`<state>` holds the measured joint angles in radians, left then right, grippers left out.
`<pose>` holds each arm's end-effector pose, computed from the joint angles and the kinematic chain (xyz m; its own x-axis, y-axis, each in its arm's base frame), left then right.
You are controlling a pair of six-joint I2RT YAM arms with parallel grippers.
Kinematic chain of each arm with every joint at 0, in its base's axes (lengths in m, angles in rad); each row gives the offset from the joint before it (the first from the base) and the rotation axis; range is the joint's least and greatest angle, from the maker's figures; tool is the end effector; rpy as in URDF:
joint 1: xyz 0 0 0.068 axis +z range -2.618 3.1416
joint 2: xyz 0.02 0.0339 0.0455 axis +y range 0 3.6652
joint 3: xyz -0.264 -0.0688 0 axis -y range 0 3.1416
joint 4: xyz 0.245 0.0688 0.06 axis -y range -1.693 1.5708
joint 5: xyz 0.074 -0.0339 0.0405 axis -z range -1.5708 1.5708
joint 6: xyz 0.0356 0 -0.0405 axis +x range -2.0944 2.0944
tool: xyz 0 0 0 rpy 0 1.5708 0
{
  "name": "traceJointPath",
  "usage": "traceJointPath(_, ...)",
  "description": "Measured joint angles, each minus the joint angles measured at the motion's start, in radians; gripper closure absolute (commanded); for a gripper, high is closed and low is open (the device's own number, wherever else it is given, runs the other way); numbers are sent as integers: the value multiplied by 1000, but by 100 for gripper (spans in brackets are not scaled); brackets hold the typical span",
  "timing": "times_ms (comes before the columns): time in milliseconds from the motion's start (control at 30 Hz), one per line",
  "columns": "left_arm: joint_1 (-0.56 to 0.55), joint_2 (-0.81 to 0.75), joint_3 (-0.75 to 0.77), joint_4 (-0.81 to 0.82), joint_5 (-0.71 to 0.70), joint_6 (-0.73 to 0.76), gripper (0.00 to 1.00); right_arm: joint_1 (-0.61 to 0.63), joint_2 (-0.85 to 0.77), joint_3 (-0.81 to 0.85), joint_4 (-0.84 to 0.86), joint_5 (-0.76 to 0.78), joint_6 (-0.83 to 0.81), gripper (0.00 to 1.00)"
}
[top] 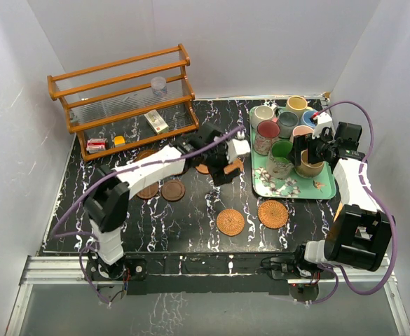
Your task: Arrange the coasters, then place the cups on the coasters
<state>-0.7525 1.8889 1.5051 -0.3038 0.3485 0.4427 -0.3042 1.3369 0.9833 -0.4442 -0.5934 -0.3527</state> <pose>0.3094 -0.3064 0.2599 -0.0609 0.6086 -0.7911 0.9530 0.2712 0.1352 0.2747 -0.0654 0.2677 -0.5980 -0.1124 -0.7936 -0.3525 0.9261 0.1344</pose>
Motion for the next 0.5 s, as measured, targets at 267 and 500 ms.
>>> traceJointPath(267, -267, -142, -214, -49, 19, 111, 12, 0, 0, 0, 0, 0, -1, 2)
traceJointPath(500, -419, -63, -261, -100, 20, 190, 19, -2, 0, 0, 0, 2, -1, 2)
